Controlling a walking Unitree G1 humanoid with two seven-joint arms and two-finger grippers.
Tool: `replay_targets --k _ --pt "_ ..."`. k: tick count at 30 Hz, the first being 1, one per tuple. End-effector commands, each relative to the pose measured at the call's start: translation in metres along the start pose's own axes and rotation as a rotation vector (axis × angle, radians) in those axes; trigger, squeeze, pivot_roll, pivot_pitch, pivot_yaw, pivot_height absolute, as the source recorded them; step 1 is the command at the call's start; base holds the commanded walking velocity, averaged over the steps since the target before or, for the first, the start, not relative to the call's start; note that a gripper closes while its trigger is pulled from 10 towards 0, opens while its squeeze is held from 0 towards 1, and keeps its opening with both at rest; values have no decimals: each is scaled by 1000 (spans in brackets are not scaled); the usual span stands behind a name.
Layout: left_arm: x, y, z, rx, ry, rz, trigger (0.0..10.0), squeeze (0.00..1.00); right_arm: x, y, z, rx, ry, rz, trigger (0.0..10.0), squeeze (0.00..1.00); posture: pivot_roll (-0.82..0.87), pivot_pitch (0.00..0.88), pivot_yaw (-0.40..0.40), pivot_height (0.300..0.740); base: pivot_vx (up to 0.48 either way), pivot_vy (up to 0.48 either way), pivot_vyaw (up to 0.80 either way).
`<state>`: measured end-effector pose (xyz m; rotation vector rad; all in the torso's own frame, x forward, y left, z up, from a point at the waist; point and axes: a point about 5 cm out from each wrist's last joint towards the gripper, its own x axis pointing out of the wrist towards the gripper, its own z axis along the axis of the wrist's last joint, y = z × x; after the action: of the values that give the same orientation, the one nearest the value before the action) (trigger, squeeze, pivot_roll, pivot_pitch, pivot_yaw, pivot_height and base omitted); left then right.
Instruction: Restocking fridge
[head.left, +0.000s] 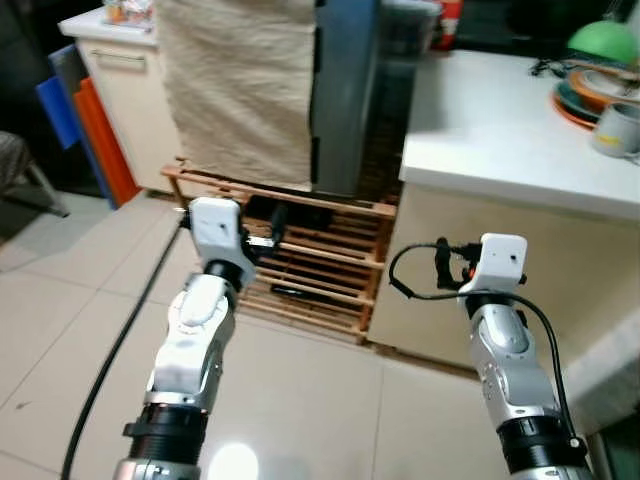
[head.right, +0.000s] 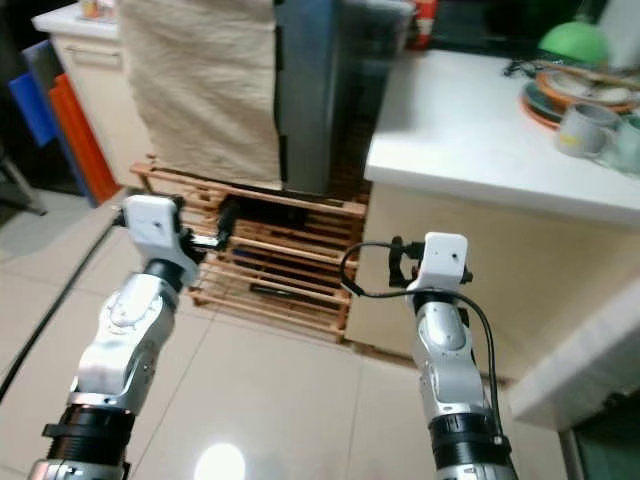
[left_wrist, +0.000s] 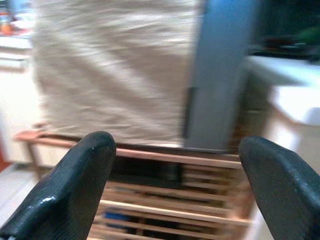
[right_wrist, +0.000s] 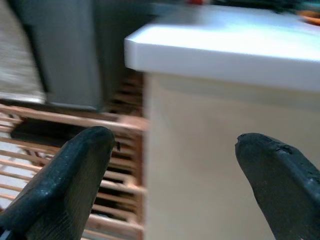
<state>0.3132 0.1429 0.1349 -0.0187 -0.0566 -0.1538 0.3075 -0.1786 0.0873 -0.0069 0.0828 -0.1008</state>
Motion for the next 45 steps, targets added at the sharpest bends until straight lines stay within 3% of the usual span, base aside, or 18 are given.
replay_targets --k 1,12,20,23,25,26,27,28,30,34,36,39,45 --pt "2 10 2 11 6 34 10000 0 5 11 6 -3 -29 42 10000 0 -74 0 -19 740 450 0 0" --pt "3 19 1 86 22 15 10000 0 8 17 -2 18 -9 34 10000 0 -66 0 10 740 443 0 0" --pt "11 20 5 158 13 26 10000 0 4 15 -4 16 -27 23 10000 0 -87 0 19 740 274 0 -580" --pt "11 14 4 134 -5 14 10000 0 2 15 2 -52 -85 28 10000 0 -90 0 29 740 0 0 0" --pt "9 6 17 59 -91 -6 10000 0 -1 14 29 -157 -246 -11 10000 0 -86 0 29 740 0 0 0" --pt "9 6 17 59 -91 -6 10000 0 -1 14 29 -157 -246 -11 10000 0 -86 0 29 740 0 0 0" --pt "7 3 25 41 -130 -16 10000 0 -2 16 48 -200 -349 -14 10000 0 -84 0 32 740 0 0 0" --pt "7 2 25 45 -133 -18 10000 0 -2 17 51 -207 -366 -8 10000 0 -84 0 32 740 0 0 0" --pt "7 0 18 62 -90 4 10000 0 0 16 49 -207 -347 11 10000 0 -84 0 34 740 0 274 0" --pt "6 -5 7 60 -26 -4 10000 0 7 4 23 -62 -175 -41 10000 0 -66 0 24 740 0 447 0" --pt "7 -6 6 67 -22 -2 10000 0 8 3 21 -57 -162 -45 10000 0 -66 0 24 740 0 458 0" --pt "13 6 4 58 17 72 10000 0 9 3 18 -63 -142 -42 10000 0 -64 0 15 740 0 480 0" --pt "16 10 4 62 21 77 10000 0 12 2 17 -78 -129 -22 10000 0 -64 0 -9 740 0 477 0"
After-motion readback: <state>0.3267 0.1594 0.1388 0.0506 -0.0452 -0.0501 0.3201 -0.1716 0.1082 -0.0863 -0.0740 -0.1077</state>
